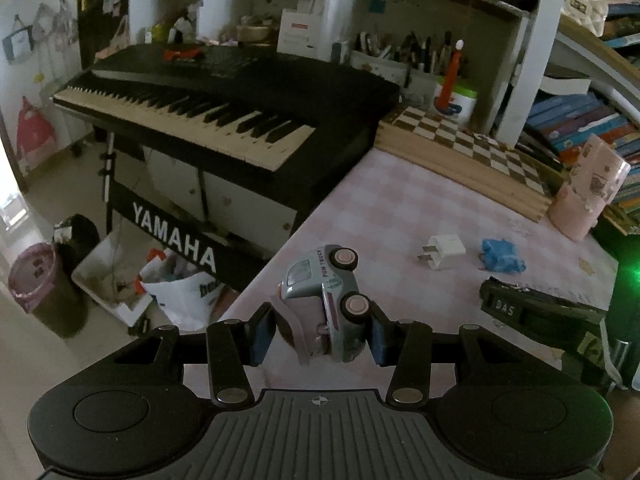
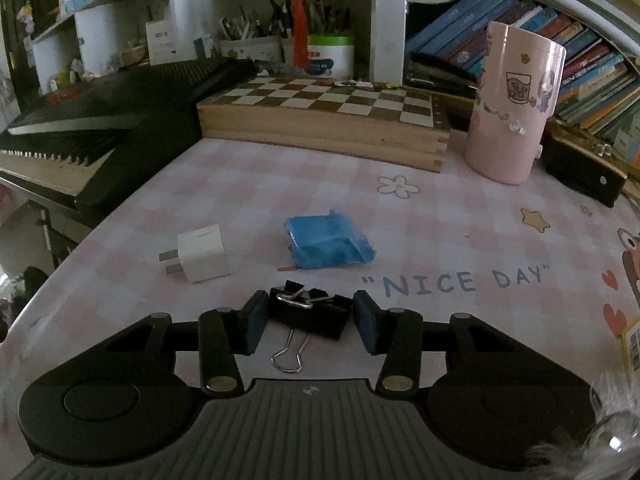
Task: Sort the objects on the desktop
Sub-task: 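Close the left gripper on the grey toy car while the right grips the black clip, then carry the toy car in the left gripper while the right carries the clip to the yellow box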
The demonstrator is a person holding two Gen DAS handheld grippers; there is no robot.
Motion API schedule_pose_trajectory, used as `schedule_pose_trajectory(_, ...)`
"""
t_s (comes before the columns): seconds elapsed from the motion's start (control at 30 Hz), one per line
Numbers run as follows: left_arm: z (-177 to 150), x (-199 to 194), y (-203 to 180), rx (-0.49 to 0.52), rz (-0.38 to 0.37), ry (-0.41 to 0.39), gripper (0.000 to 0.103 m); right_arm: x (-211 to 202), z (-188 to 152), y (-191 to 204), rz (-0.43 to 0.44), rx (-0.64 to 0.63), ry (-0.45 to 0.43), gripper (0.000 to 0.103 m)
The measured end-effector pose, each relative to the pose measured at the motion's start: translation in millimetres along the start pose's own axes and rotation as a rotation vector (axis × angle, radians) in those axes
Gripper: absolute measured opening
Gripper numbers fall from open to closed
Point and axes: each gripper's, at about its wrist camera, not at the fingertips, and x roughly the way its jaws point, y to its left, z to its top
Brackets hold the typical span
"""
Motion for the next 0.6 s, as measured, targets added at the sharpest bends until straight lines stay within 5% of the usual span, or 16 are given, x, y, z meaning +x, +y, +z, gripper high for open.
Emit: schedule_pose_trajectory(0.6,-5.0,-36.1,-20.6,0.118,-0.194,-0.054,0.046,-92.0,-1.5,-30.0,0.042,0.026,-0.088,0.043)
